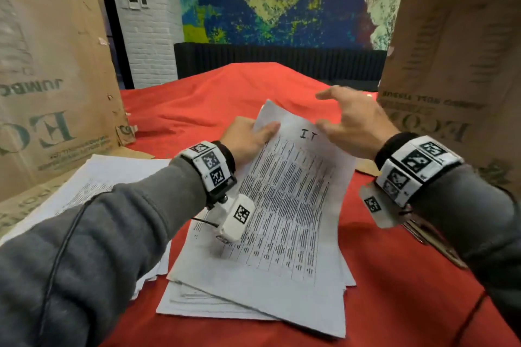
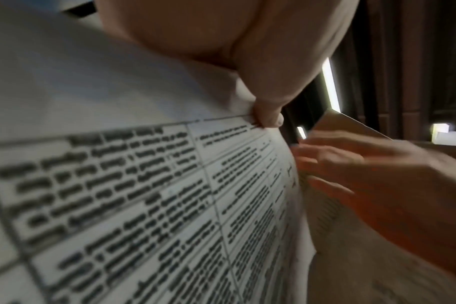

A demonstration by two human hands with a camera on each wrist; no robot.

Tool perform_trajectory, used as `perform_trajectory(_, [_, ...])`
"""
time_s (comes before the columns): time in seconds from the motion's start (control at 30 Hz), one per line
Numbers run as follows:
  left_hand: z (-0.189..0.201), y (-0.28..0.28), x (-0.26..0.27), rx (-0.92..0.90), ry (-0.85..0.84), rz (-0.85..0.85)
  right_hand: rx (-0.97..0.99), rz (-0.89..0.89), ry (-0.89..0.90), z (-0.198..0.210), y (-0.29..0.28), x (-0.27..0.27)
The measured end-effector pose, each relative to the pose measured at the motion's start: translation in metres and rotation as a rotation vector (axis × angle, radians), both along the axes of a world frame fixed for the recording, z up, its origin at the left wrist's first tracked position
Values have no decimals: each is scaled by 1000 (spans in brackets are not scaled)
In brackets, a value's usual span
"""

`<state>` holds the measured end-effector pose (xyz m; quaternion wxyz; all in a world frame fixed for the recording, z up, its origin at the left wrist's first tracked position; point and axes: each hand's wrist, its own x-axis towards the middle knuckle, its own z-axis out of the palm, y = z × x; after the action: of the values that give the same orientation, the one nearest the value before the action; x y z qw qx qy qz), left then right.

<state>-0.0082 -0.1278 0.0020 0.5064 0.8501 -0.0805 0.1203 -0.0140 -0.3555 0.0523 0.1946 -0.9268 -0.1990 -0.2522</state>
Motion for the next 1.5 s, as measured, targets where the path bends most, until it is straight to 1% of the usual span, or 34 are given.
perform_trajectory(0.07, [1,-8,-3,-16,-41,-66,43,166,73,-2,16,10])
perform_trajectory(0.2, [5,-20,-10,-37,-107,-111,284,280,50,-11,32,23])
perform_trajectory(0.27, [3,-21,-10,-52,-128,-125,349,300,45,-13,34,25])
perform_trajectory(0.37, [1,-20,-8,-79,-165,-112,323,288,29,-14,36,24])
perform_trajectory(0.47, [-2,-19,-5,-104,-261,-62,313,270,16,-17,38,27])
perform_trajectory(0.57, [-7,-17,2,-143,-313,-35,425,208,16,-20,41,27])
perform_trajectory(0.6, [-9,-17,4,-137,-328,-20,481,210,12,-20,42,27])
perform_trajectory(0.67, [-11,-19,5,-62,-365,29,551,231,-2,-20,44,25])
perform_trajectory(0.8, [-13,-23,4,70,-388,106,592,284,10,-20,50,25])
perform_trajectory(0.87, [-13,-25,4,95,-383,143,583,292,4,-20,52,25])
perform_trajectory(1.0, [-13,-28,1,79,-358,183,537,299,13,-21,53,23])
perform_trajectory(1.1, [-13,-30,0,56,-344,172,505,284,33,-21,52,20])
perform_trajectory(1.2, [-17,-29,-2,-16,-280,93,506,258,23,-20,50,20])
perform_trajectory(1.3, [-29,-21,-6,-232,-115,-86,531,212,-6,-20,50,25])
perform_trajectory(1.33, [-33,-17,-7,-278,-58,-116,534,210,-9,-20,50,26])
perform_trajectory(1.4, [-35,-12,-9,-326,-3,-125,529,226,7,-21,48,26])
perform_trajectory(1.5, [-29,-12,-14,-345,8,-128,493,243,47,-22,44,22])
